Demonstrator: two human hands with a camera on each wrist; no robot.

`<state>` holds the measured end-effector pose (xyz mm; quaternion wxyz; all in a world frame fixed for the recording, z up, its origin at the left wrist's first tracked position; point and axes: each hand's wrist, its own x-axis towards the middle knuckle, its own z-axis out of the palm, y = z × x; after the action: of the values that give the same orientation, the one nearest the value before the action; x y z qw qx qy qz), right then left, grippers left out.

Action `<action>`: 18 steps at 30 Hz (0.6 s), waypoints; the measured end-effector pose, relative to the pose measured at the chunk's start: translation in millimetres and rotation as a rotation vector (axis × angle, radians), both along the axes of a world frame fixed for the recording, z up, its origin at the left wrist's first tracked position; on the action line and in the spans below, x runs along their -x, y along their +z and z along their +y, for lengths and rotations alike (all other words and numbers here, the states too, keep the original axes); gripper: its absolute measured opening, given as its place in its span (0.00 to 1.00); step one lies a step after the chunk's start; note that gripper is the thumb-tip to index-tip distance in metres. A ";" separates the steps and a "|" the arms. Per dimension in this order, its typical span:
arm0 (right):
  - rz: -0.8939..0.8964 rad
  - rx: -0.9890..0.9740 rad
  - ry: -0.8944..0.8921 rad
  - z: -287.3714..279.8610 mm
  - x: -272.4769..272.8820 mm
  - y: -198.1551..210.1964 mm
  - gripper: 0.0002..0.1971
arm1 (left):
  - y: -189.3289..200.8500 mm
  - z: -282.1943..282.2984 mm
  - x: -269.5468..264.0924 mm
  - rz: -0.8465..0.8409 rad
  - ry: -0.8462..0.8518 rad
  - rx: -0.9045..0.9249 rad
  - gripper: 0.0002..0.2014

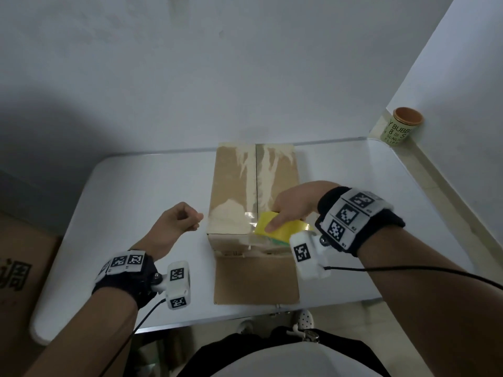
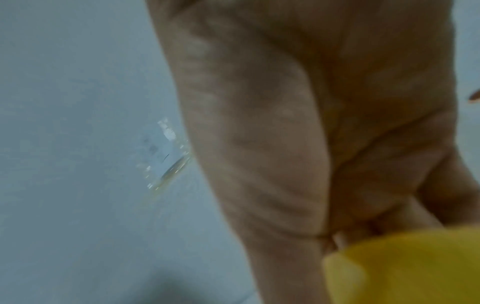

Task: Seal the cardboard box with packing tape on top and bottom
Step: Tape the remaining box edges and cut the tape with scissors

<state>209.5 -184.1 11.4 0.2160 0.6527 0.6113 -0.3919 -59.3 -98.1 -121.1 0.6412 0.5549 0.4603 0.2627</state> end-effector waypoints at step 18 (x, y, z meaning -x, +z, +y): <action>-0.365 -0.039 0.115 -3.9 55.9 -19.3 0.21 | -10.0 -31.5 8.4 -0.110 -0.035 0.092 0.07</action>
<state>153.6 -188.1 -7.9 0.3326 0.6810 0.6056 -0.2424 -67.8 -129.6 -131.0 0.6948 0.5175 0.4263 0.2602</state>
